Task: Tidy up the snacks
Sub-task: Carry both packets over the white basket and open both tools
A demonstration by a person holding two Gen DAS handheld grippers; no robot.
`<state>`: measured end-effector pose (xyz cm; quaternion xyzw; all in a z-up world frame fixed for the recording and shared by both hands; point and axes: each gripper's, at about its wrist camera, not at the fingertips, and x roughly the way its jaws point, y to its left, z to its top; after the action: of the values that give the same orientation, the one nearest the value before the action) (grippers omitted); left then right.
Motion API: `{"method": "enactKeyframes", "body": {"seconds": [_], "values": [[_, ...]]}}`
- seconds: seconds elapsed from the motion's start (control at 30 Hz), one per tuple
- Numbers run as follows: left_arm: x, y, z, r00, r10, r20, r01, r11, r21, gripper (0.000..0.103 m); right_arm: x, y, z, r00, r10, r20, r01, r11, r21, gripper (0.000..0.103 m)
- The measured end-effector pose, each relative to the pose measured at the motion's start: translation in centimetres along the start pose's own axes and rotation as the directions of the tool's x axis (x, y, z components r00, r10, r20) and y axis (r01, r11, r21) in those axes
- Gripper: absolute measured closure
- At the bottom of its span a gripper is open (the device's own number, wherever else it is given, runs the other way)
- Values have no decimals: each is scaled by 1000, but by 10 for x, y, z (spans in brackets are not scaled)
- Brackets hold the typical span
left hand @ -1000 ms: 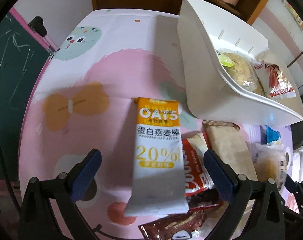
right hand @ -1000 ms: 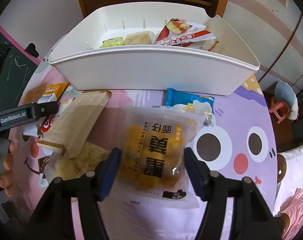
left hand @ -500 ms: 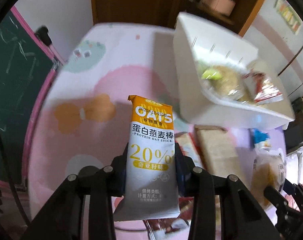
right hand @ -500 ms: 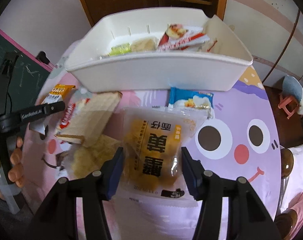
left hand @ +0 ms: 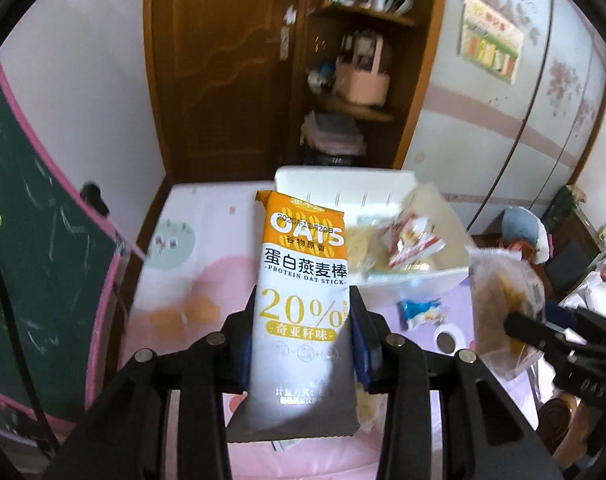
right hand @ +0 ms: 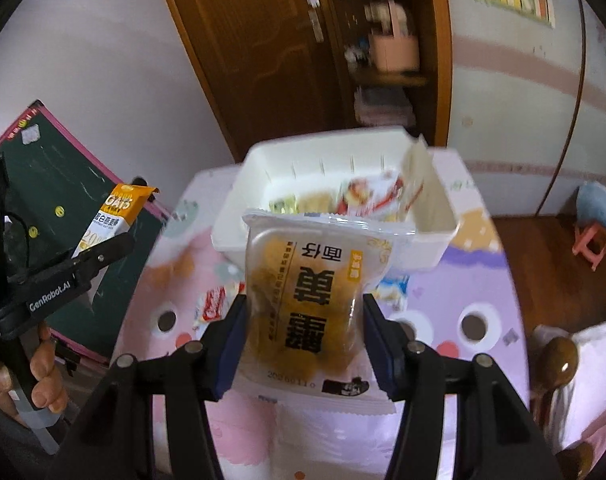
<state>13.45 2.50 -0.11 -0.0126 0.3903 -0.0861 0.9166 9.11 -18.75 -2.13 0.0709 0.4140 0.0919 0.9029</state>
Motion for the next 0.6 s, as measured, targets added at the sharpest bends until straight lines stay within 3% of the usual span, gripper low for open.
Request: {"method": "enactKeyframes", "body": {"seconds": [0.13,0.33,0.6], "values": [[-34,-15,28,997,8,76,-12,999,51,66,-37,4,32,993,-33,117,40,998,-58,48],[-83,-40,83,976,24,218,-49,993,110,66,-81,6,85,958,-86,274,119,987,-105,48],[-98,-74,145,951,50,306,-100,983,152,66,-96,-3,157,922,-118,369,157,985,-75,46]]}}
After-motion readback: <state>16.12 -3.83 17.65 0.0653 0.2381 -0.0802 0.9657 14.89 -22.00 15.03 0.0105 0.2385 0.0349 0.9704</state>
